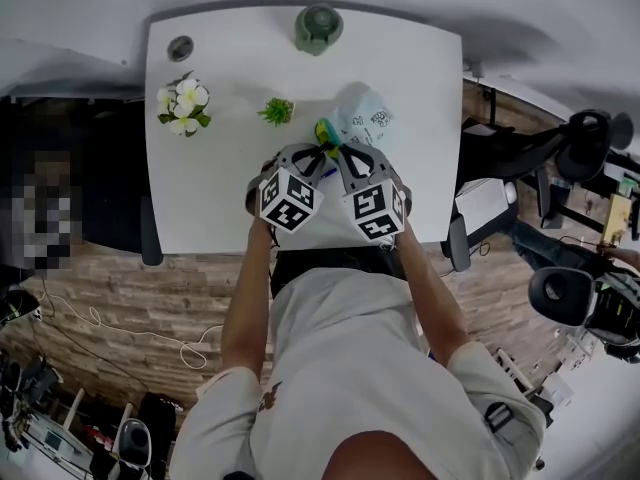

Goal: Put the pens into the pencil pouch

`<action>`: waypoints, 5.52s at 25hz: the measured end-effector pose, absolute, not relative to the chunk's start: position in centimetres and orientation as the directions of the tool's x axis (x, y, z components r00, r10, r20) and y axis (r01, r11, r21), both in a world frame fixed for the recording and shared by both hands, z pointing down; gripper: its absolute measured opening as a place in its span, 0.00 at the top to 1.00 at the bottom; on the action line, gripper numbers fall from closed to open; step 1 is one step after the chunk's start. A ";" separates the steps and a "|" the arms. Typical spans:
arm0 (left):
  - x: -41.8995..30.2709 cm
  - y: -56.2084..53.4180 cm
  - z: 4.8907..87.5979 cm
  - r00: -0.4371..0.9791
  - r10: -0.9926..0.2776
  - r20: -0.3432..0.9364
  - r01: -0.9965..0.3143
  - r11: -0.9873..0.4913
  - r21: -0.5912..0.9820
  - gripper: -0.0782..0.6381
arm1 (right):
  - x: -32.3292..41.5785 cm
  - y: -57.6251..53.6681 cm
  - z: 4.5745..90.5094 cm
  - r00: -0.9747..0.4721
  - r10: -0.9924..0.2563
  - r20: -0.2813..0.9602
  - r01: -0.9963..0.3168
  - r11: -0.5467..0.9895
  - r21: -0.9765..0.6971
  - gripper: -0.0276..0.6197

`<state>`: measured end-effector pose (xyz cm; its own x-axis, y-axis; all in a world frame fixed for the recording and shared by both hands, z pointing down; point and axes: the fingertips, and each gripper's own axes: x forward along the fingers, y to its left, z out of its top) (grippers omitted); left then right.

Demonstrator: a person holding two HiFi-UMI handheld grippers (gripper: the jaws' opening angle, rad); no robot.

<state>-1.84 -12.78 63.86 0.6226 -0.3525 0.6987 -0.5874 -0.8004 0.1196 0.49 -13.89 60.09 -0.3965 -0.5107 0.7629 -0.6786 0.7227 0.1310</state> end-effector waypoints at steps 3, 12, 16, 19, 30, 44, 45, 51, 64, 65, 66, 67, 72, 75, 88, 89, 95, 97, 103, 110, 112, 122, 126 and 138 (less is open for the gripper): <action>-0.9 -13.6 64.0 0.633 -0.351 0.690 -0.582 -0.804 0.125 0.82 | 0.5 -13.9 60.1 -0.405 -0.507 0.761 -0.680 0.724 0.121 0.93; 0.7 -15.3 64.8 0.657 -0.393 0.644 -0.606 -0.783 0.141 0.81 | 0.6 -14.1 60.1 -0.415 -0.504 0.757 -0.685 0.721 0.105 0.93; 0.1 -15.1 64.7 0.652 -0.421 0.631 -0.637 -0.755 0.156 0.71 | 0.7 -14.2 60.0 -0.416 -0.507 0.755 -0.688 0.718 0.102 0.93; -0.9 -14.7 64.4 0.639 -0.437 0.633 -0.654 -0.742 0.148 0.70 | 0.5 -14.3 60.1 -0.418 -0.504 0.756 -0.685 0.721 0.102 0.93; -5.0 -10.5 62.6 0.600 -0.475 0.644 -0.692 -0.712 0.120 0.70 | 0.5 -14.2 60.2 -0.419 -0.499 0.759 -0.676 0.729 0.106 0.93; -7.3 -4.1 65.9 0.605 -0.357 0.712 -0.642 -0.747 0.171 0.71 | 0.6 -13.9 60.7 -0.415 -0.490 0.767 -0.674 0.732 0.103 0.93; -7.4 -3.8 66.3 0.602 -0.351 0.717 -0.642 -0.746 0.174 0.71 | 0.5 -14.0 60.8 -0.415 -0.489 0.767 -0.674 0.732 0.102 0.93; -7.8 -2.6 68.2 0.565 -0.319 0.761 -0.620 -0.772 0.136 0.77 | 0.4 -13.9 60.9 -0.414 -0.486 0.770 -0.676 0.731 0.098 0.93; -8.4 -4.0 65.2 0.597 -0.360 0.717 -0.638 -0.755 0.152 0.82 | 0.8 -13.9 60.8 -0.415 -0.486 0.769 -0.677 0.730 0.096 0.93; -8.4 -4.2 64.7 0.603 -0.362 0.711 -0.634 -0.758 0.152 0.82 | 0.8 -14.0 60.7 -0.415 -0.487 0.769 -0.678 0.729 0.096 0.93; -8.5 -4.2 64.4 0.608 -0.362 0.707 -0.631 -0.760 0.154 0.82 | 0.8 -14.0 60.7 -0.415 -0.488 0.768 -0.679 0.728 0.096 0.93; -8.6 -4.2 64.0 0.613 -0.361 0.702 -0.629 -0.761 0.158 0.82 | 0.9 -14.0 60.7 -0.415 -0.489 0.768 -0.680 0.727 0.096 0.93; -9.3 -4.3 62.5 0.632 -0.377 0.677 -0.636 -0.752 0.175 0.82 | 0.9 -14.1 60.5 -0.416 -0.491 0.765 -0.683 0.725 0.094 0.93; -9.7 -5.1 61.8 0.633 -0.403 0.661 -0.651 -0.739 0.174 0.82 | 0.9 -14.1 60.5 -0.417 -0.490 0.765 -0.683 0.725 0.092 0.93; -5.9 -10.5 62.0 0.676 -0.433 0.597 -0.638 -0.750 0.177 0.82 | 0.7 -13.9 60.1 -0.422 -0.496 0.759 -0.688 0.721 0.088 0.93; -5.5 -10.9 62.1 0.680 -0.433 0.592 -0.635 -0.752 0.180 0.82 | 0.7 -14.0 60.1 -0.423 -0.496 0.758 -0.689 0.720 0.087 0.93; -2.7 -12.5 62.8 0.702 -0.417 0.577 -0.614 -0.765 0.194 0.82 | 0.7 -13.9 59.9 -0.428 -0.498 0.754 -0.692 0.717 0.082 0.93; -1.8 -12.9 62.9 0.709 -0.413 0.572 -0.607 -0.770 0.195 0.82 | 0.7 -13.9 59.9 -0.429 -0.499 0.753 -0.692 0.717 0.080 0.93; 0.2 -14.0 63.6 0.723 -0.406 0.559 -0.592 -0.780 0.200 0.82 | 0.7 -13.9 60.1 -0.436 -0.498 0.750 -0.692 0.718 0.075 0.93; 1.4 -15.1 64.4 0.728 -0.416 0.544 -0.596 -0.776 0.205 0.81 | 0.7 -13.8 60.4 -0.442 -0.491 0.750 -0.692 0.719 0.063 0.93; 1.4 -15.2 64.5 0.723 -0.421 0.548 -0.603 -0.772 0.202 0.81 | 0.8 -13.7 60.6 -0.442 -0.490 0.752 -0.692 0.719 0.061 0.93; -2.0 -14.5 64.4 0.651 -0.502 0.570 -0.695 -0.696 0.181 0.66 | 0.5 -13.7 61.3 -0.450 -0.493 0.745 -0.692 0.720 0.058 0.91; -3.9 -14.2 63.2 0.613 -0.556 0.562 -0.737 -0.659 0.152 0.66 | 0.3 -13.5 61.4 -0.454 -0.499 0.738 -0.693 0.719 0.059 0.89; -8.3 -15.1 52.9 0.550 -0.750 0.366 -0.821 -0.567 0.072 0.62 | -0.1 -14.7 53.0 -0.524 -0.702 0.481 -0.795 0.606 0.018 0.74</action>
<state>-8.26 -15.09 52.94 0.5502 -0.7504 0.3664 -0.8208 -0.5666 0.0721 -0.12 -14.67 53.01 -0.5245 -0.7023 0.4813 -0.7952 0.6061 0.0179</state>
